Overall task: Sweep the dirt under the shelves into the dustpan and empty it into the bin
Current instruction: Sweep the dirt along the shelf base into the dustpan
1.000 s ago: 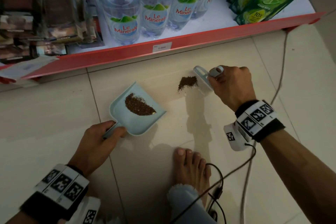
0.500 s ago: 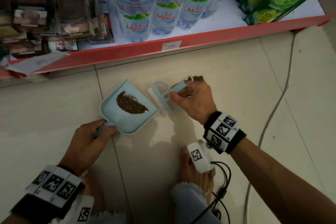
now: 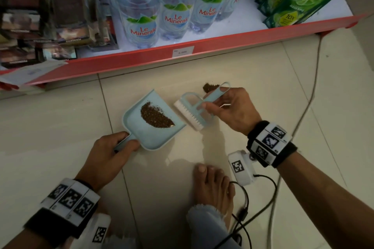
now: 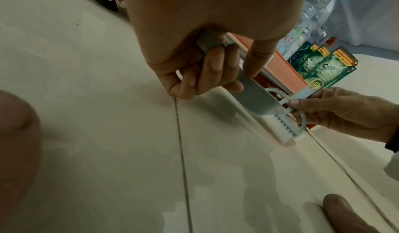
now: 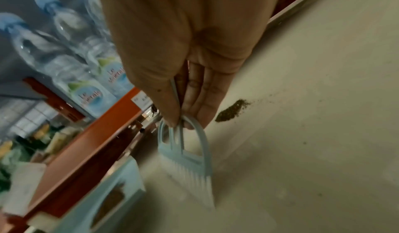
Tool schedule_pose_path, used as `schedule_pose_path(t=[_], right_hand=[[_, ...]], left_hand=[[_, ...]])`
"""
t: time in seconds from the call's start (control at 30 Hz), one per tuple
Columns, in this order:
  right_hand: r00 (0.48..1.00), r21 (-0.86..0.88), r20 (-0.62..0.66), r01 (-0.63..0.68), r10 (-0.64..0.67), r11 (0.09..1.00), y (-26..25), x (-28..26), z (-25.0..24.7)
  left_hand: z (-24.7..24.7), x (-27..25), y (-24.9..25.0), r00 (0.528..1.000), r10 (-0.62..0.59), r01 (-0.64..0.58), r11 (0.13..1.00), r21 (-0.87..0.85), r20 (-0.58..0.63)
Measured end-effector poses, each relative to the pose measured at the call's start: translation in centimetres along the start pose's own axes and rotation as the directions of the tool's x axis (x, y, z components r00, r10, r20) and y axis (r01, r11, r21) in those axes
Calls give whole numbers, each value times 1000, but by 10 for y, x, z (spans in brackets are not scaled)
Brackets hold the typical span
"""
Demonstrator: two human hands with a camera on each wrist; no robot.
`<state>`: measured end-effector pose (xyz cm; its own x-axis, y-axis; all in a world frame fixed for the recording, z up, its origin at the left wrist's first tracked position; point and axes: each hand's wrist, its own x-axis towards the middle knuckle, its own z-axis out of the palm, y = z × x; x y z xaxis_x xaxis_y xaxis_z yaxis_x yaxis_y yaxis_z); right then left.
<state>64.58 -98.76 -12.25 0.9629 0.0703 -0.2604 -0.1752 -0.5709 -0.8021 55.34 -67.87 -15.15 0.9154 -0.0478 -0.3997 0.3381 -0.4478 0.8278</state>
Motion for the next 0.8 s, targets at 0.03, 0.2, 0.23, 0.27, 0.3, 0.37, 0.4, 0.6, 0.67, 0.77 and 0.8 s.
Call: schedule_pose_path(t=[0.03, 0.2, 0.23, 0.27, 0.3, 0.37, 0.4, 0.6, 0.67, 0.77, 0.8], right_hand=[[1000, -62, -8, -1, 0, 998, 4, 2, 0], [978, -304, -211, -60, -6, 951, 20, 24, -26], [971, -293, -241, -68, -4, 954, 21, 26, -33], [966, -266, -259, -67, -5, 962, 21, 26, -40], [962, -232, -272, -55, -11, 971, 21, 24, -46], [953, -145, -300, -6, -39, 989, 19, 18, -58], [943, -111, -328, 20, -55, 994, 17, 14, -65], [842, -601, -467, -78, -271, 795, 21, 11, -95], [835, -654, -478, -133, -271, 745, 25, 7, -80], [862, -581, -463, -120, -206, 805, 21, 1, -44], [876, -547, -445, -103, -184, 831, 16, 0, -32]], left_hand=[[1, 0, 0, 1000, 2, -2, 1000, 10, 0], [8, 1, 1, 1000, 21, -20, 1000, -17, 18], [10, 2, 1, 1000, 15, -14, 1000, -23, 22], [12, 3, 2, 1000, 5, -4, 1000, -28, 25], [14, 4, 2, 1000, -4, 5, 1000, -30, 31], [18, 7, 5, 999, -9, 10, 1000, -24, 50], [19, 8, 7, 998, -7, 8, 1000, -16, 60], [32, 20, 19, 994, -10, 6, 999, 37, 111], [37, 25, 23, 992, -22, 13, 998, 66, 128], [43, 31, 28, 990, -24, 9, 994, 111, 136], [45, 34, 30, 991, -28, 13, 994, 112, 133]])
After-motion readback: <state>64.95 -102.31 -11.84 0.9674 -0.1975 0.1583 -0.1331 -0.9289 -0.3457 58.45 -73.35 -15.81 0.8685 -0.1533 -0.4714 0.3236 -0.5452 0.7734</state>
